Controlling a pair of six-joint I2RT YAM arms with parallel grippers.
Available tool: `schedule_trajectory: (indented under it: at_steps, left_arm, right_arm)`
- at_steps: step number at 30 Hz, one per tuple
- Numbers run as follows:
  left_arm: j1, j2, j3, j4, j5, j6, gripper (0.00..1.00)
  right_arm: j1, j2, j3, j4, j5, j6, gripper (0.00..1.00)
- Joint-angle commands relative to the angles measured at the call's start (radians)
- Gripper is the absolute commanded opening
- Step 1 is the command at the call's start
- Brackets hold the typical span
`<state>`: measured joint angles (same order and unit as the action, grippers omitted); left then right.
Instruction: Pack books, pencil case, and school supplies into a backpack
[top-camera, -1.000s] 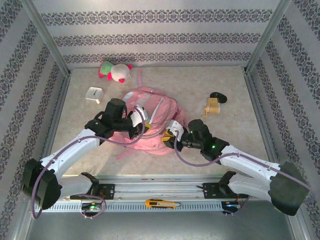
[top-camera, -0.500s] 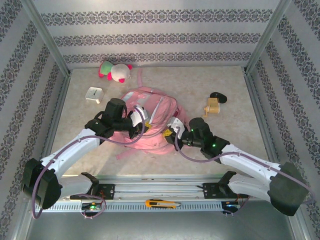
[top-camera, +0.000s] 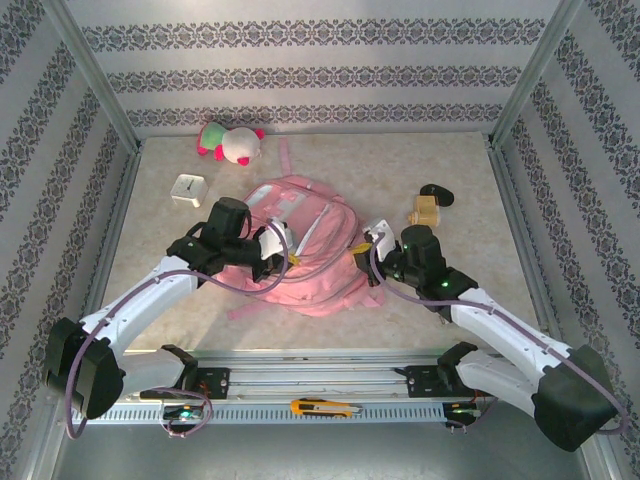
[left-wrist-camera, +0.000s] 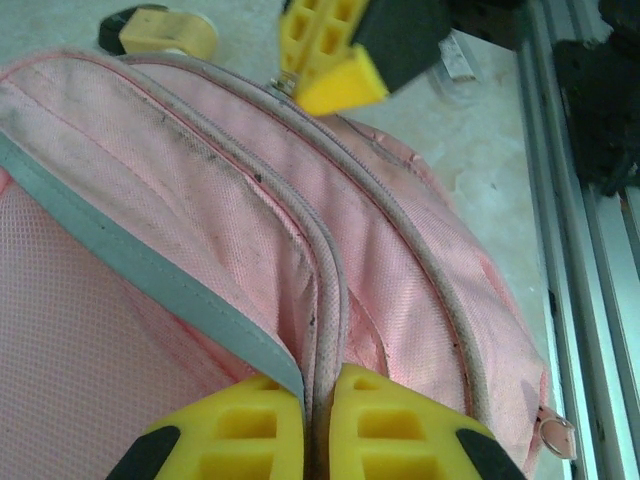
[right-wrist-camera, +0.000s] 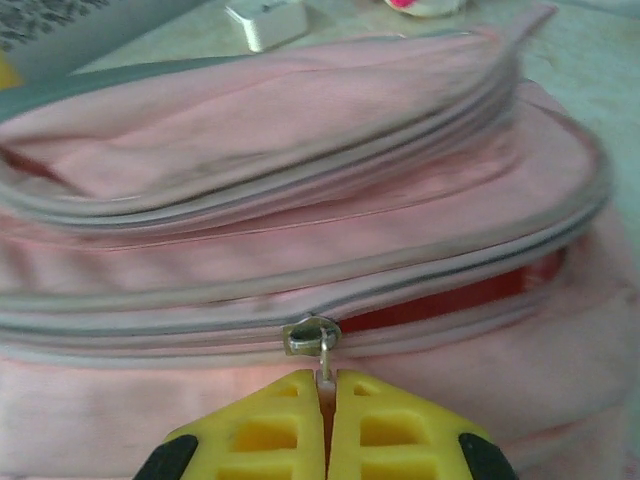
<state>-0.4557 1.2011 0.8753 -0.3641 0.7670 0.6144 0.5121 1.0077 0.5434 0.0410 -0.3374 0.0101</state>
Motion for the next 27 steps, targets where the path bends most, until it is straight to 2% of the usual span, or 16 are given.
schedule_trajectory:
  at_steps: [1,6,11,13,15,17,18,20,24,25,27]
  left_arm:
    - [0.023,-0.048,0.032,-0.104,0.062,0.120,0.00]
    - [0.022,-0.076,0.036,-0.252,-0.004,0.203,0.00]
    - [0.044,-0.134,0.014,-0.337,-0.187,0.200,0.00]
    - [0.051,-0.160,0.005,-0.342,-0.248,0.169,0.09]
    - [0.052,-0.180,0.003,-0.331,-0.261,0.136,0.24]
    - [0.048,-0.192,0.004,-0.280,-0.206,0.055,0.38]
    - [0.037,-0.193,0.004,-0.232,-0.168,-0.030,0.43]
    - [-0.045,-0.190,-0.014,-0.093,-0.156,-0.191,0.52]
    - [-0.290,-0.154,-0.088,0.186,-0.412,-0.333,0.56]
    - [-0.334,-0.126,-0.098,0.248,-0.492,-0.359,0.56]
    - [-0.388,-0.064,-0.088,0.294,-0.580,-0.383,0.60]
  right_arm:
    - [-0.031,0.031,0.045,-0.009,0.086,0.037,0.00]
    - [-0.034,0.077,0.041,0.011,0.055,0.058,0.00]
    - [-0.018,0.084,0.014,0.047,0.026,0.085,0.00]
    - [0.013,0.075,-0.002,0.063,0.026,0.099,0.00]
    - [0.048,0.071,-0.019,0.081,0.024,0.110,0.00]
    - [0.074,0.069,-0.035,0.094,0.034,0.125,0.00]
    - [0.085,0.070,-0.042,0.101,0.037,0.130,0.00]
    - [0.099,0.070,-0.053,0.114,0.044,0.137,0.00]
    - [0.114,0.069,-0.051,0.119,0.052,0.135,0.00]
    - [0.114,0.068,-0.050,0.120,0.053,0.134,0.00]
    - [0.116,0.070,-0.044,0.119,0.049,0.129,0.00]
